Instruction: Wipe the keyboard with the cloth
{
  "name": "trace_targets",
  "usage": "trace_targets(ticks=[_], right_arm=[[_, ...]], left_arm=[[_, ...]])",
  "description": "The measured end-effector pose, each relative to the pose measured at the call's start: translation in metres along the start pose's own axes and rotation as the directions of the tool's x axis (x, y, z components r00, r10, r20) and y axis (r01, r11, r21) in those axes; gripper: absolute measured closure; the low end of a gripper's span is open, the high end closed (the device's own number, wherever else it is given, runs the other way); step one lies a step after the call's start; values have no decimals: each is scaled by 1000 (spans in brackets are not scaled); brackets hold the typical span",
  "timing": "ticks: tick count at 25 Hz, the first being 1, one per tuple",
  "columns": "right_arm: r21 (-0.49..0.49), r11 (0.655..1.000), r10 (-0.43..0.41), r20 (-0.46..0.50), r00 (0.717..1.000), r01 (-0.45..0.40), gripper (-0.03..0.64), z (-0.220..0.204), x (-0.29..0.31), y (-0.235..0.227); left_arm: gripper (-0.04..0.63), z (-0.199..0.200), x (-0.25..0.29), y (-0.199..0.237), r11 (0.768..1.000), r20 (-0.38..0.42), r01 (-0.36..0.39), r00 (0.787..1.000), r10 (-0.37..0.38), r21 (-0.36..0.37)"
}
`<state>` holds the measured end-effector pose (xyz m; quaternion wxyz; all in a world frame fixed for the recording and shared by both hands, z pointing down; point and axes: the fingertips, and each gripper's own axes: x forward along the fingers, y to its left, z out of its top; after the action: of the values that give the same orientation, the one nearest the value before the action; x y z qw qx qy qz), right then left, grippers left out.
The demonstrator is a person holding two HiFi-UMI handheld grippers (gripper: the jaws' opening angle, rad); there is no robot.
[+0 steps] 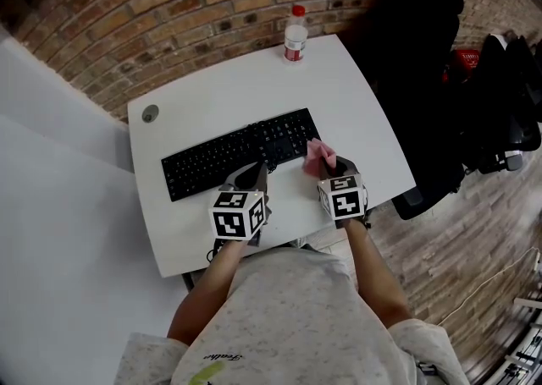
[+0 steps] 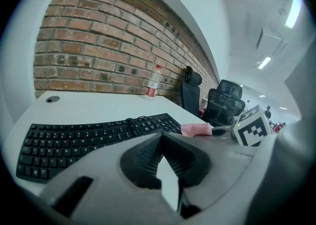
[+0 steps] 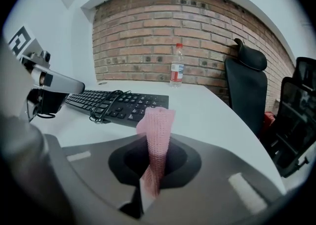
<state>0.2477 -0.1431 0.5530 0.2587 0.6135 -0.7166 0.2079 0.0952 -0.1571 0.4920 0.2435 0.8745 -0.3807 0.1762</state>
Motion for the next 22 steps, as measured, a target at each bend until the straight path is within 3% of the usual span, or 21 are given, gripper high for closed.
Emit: trace_targets(ticks=[15, 22], right_arm=[[92, 991, -103, 23, 994, 101, 594, 5, -14, -61], [96, 993, -73, 36, 997, 69, 594, 13, -4, -50]], left_arm=[[597, 0, 13, -8, 1000, -2, -12, 1000, 12, -12], [597, -1, 8, -4, 999, -4, -35, 999, 35, -15]])
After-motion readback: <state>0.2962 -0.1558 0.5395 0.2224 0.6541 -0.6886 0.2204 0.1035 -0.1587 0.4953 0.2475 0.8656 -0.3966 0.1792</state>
